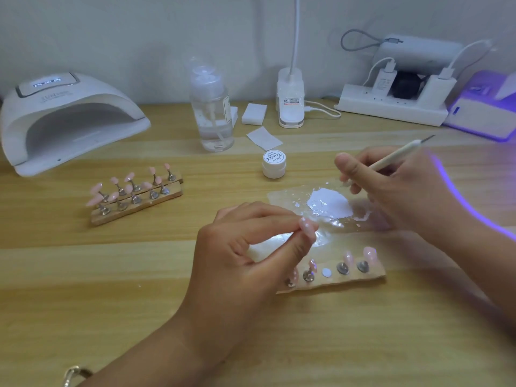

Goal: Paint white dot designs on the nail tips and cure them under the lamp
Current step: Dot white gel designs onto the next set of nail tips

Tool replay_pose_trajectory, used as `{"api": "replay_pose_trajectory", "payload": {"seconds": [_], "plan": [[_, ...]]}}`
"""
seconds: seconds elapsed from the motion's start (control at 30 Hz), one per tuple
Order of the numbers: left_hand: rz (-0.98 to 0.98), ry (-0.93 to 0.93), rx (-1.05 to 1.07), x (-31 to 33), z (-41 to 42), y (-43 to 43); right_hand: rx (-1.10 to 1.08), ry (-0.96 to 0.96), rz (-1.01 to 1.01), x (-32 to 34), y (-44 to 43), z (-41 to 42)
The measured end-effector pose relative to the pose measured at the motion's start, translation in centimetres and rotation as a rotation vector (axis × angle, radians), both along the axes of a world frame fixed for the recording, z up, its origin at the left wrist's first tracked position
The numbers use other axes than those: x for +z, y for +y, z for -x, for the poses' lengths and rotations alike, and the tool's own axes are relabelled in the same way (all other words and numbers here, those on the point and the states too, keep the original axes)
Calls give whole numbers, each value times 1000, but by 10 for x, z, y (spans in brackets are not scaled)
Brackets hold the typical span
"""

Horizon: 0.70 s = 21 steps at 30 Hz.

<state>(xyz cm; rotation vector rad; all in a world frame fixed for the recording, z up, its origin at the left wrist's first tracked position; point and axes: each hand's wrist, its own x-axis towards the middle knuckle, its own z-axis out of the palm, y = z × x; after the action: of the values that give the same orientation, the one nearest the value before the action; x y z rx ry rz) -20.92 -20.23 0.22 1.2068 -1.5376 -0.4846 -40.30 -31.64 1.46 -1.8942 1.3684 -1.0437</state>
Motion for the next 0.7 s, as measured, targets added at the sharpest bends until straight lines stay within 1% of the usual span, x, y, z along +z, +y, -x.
{"api": "replay_pose_trajectory", "payload": {"seconds": [0.1,0.27,0.33,0.47,0.7], "plan": [[0,23,-2,0,0,-1,46,-3,-30,-4,3,-3],[-9,35,-8,-1,0,-1,68,62,-26,-8,4,-3],[-8,28,-8,-1,0,-1,66,18,-8,-6,5,-4],[-6,29,-6,0,0,-1,40,-130,74,6,6,-6],[-19,54,0,0,1,0,116,-312,244,30,30,-20]]}}
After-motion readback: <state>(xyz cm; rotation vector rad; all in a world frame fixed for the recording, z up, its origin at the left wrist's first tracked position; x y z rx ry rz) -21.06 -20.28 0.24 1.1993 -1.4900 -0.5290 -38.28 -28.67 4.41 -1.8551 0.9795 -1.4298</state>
